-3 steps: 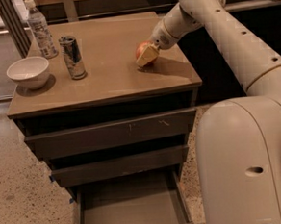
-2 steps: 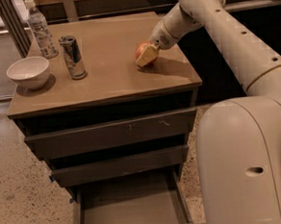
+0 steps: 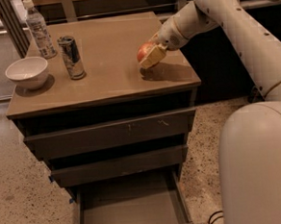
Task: Place apple into bottom drawer
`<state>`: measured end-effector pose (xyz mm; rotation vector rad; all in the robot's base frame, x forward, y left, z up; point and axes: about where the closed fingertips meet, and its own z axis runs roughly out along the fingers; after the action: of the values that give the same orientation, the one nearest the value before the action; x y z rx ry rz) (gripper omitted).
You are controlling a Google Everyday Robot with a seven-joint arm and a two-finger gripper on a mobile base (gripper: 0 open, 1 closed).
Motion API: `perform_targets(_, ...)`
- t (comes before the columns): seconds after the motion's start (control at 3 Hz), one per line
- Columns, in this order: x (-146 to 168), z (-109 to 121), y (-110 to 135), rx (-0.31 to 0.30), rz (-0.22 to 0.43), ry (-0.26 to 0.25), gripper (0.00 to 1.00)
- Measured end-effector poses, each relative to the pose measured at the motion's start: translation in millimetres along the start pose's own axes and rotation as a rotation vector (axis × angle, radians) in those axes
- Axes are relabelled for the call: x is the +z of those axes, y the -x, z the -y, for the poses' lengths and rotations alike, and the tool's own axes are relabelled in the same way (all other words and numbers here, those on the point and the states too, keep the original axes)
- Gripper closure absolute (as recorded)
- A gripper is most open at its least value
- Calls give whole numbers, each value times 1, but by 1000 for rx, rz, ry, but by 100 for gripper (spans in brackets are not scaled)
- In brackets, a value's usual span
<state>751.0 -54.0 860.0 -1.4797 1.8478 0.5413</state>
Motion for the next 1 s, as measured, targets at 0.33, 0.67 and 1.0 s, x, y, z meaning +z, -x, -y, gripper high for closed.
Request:
perform_targets(0.33,-26,-52,-7,-16,26,108,100)
perform_targets(0.67,-26,-52,-7,-16,26,108,100)
perform_targets(1.0,-32,-78,-5,-74,21,116,100)
